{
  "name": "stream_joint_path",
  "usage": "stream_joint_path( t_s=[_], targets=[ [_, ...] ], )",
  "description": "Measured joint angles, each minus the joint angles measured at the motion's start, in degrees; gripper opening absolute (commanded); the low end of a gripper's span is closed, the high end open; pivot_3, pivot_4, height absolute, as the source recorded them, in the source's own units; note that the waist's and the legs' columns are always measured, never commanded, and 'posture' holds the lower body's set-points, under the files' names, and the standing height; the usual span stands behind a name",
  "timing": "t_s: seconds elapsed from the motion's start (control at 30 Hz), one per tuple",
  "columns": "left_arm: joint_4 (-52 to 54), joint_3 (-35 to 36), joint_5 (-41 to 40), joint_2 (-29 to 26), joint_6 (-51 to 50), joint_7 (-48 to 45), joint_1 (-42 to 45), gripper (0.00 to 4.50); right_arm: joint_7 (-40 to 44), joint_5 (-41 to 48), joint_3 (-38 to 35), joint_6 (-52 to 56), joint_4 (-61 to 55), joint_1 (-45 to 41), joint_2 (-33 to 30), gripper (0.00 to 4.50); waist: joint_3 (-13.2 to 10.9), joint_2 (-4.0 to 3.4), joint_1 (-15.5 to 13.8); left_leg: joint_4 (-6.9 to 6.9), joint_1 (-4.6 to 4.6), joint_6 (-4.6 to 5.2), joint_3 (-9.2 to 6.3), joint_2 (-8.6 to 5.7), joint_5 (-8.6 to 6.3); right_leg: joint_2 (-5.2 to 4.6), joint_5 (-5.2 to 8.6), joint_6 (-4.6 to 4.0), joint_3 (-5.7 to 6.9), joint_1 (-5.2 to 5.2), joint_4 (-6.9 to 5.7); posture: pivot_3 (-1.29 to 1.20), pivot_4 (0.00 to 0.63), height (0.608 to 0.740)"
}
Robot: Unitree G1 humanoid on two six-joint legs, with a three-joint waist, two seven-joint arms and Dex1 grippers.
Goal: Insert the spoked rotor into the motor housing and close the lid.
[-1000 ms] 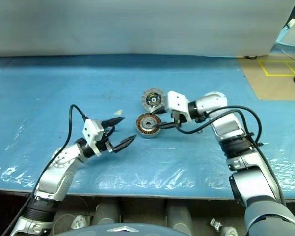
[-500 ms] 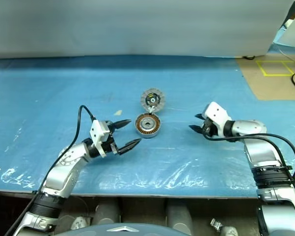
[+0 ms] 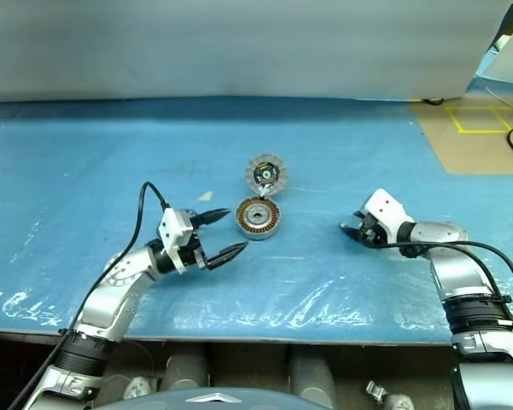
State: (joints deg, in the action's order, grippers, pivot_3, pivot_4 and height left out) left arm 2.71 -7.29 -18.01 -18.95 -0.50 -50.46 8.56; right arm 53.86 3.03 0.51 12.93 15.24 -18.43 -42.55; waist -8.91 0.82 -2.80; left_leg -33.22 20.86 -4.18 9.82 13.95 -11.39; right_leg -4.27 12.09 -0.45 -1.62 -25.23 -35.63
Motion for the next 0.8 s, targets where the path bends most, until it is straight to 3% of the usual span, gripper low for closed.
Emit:
stream_joint_path(
  t_s=[0.8],
  targets=[
    [0.0, 0.2, -0.1, -0.9, -0.3, -0.3, -0.2, 4.5, 4.0, 6.2, 1.0, 7.8, -9.9, 3.4, 1.3, 2.56, 0.0, -0.01, 0.0, 0.13, -0.05, -0.01, -0.01, 0.0, 0.0, 0.0, 0.0, 0.01, 0.0, 0.0, 0.17, 0.0, 0.15, 0.74]
  ],
)
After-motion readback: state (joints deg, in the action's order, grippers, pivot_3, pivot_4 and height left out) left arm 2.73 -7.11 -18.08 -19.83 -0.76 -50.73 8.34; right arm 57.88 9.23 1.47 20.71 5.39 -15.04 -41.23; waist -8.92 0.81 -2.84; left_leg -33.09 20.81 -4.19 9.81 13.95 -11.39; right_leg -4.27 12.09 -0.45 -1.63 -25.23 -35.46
